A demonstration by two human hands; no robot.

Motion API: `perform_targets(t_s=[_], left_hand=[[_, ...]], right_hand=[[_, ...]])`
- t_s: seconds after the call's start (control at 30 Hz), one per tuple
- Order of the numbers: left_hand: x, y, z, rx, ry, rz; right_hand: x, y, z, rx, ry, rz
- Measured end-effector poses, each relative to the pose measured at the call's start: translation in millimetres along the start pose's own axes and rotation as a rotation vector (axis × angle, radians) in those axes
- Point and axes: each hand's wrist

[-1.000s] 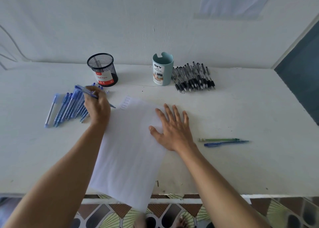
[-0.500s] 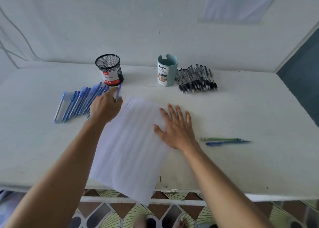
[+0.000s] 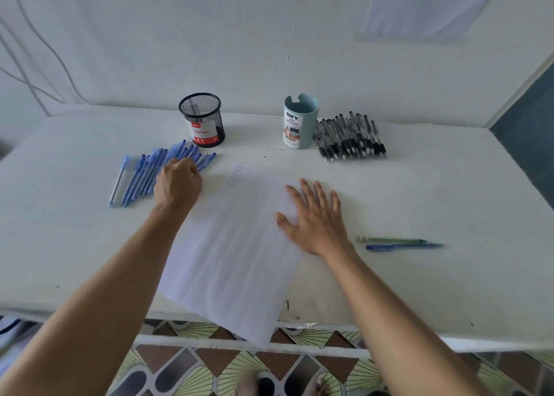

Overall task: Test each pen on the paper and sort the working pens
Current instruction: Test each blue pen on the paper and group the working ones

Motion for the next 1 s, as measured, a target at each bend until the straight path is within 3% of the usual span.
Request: perform_targets(t_s=[0.2, 0.33, 0.5, 0.6, 0.77, 0.87, 1.0], left_hand=[[-4, -5, -1, -0.035, -0.022, 0.000], [-23, -27, -4, -0.077, -0.036, 0.104], [-57, -66, 9, 0.223, -0.084, 0.435], [-69, -83, 20, 0.368, -0.010, 0.457], [-64, -89, 26, 0.403, 0.078, 0.475], [-65, -91, 26, 0.390, 0.083, 0.482], [-64, -92, 27, 0.385, 0.077, 0.484]], right_hand=[[1, -1, -2, 0.011, 0.001, 0.008], [1, -1, -3, 0.044, 0.002, 0.014], [-1, 1, -3, 0.098, 0.025, 0.021], [-3, 3, -3, 0.054, 0.118, 0.024], [-13, -5, -12, -0.182, 0.459, -0.015], [-31, -21, -28, -0.313, 0.348, -0.016], [-66, -51, -55, -0.159, 0.152, 0.195]])
Point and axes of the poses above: each hand's wrist, its own y-axis towards the middle knuckle, its own z-axis out of the palm, x = y × z, and after that the axes turned 3 degrees about -x, right-handed
